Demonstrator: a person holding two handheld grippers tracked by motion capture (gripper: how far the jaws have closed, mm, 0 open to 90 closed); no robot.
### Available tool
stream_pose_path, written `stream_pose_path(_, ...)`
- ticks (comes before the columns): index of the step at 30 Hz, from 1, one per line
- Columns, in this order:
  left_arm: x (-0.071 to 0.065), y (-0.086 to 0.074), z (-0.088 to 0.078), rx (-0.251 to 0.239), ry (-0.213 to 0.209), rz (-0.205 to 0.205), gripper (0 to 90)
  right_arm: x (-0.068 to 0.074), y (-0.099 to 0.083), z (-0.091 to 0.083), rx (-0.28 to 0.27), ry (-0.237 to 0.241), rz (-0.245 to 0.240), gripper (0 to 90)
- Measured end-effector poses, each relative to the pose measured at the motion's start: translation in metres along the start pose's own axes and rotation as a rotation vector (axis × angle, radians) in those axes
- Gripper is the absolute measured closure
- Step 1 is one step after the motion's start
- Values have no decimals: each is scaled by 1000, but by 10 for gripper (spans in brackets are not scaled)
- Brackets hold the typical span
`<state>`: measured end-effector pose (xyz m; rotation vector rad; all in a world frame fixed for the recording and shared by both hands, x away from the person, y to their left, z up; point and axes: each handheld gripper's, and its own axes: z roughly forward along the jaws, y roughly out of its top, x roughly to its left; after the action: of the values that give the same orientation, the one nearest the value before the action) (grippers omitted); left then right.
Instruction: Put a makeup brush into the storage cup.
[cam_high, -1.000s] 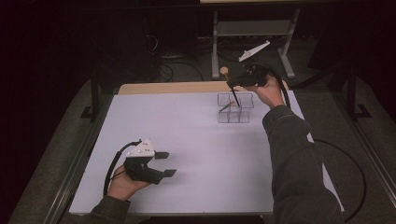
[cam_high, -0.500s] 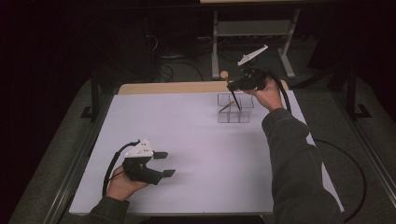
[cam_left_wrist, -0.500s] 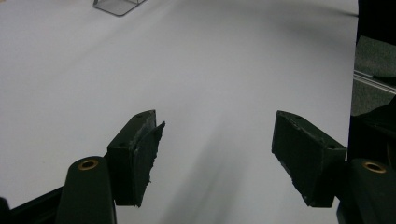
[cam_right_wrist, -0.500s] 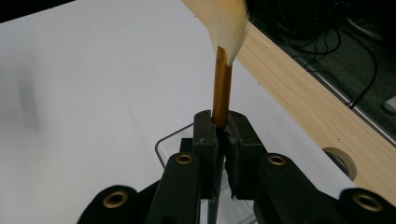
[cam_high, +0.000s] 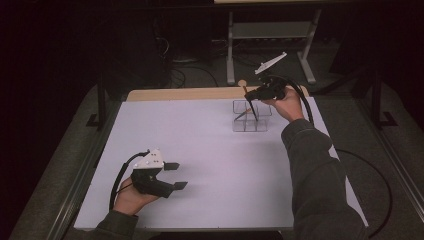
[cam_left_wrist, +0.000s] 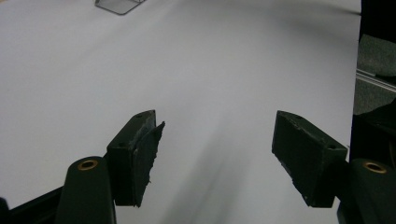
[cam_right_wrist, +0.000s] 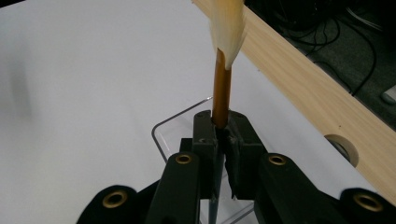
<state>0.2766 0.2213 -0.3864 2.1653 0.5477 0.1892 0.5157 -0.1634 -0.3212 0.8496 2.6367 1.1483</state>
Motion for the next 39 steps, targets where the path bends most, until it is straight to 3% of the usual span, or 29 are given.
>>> stream_pose_path(20,0,0,0,2,6,-4,306,-1,-14,1,25,-18,27,815)
stream_pose_path(23,-1,0,-1,0,8,-6,305,-1,-14,1,26,-17,47,735)
stream_pose_path(39,2,-2,-5,-13,20,-19,289,4,-36,-15,-10,-19,76,685)
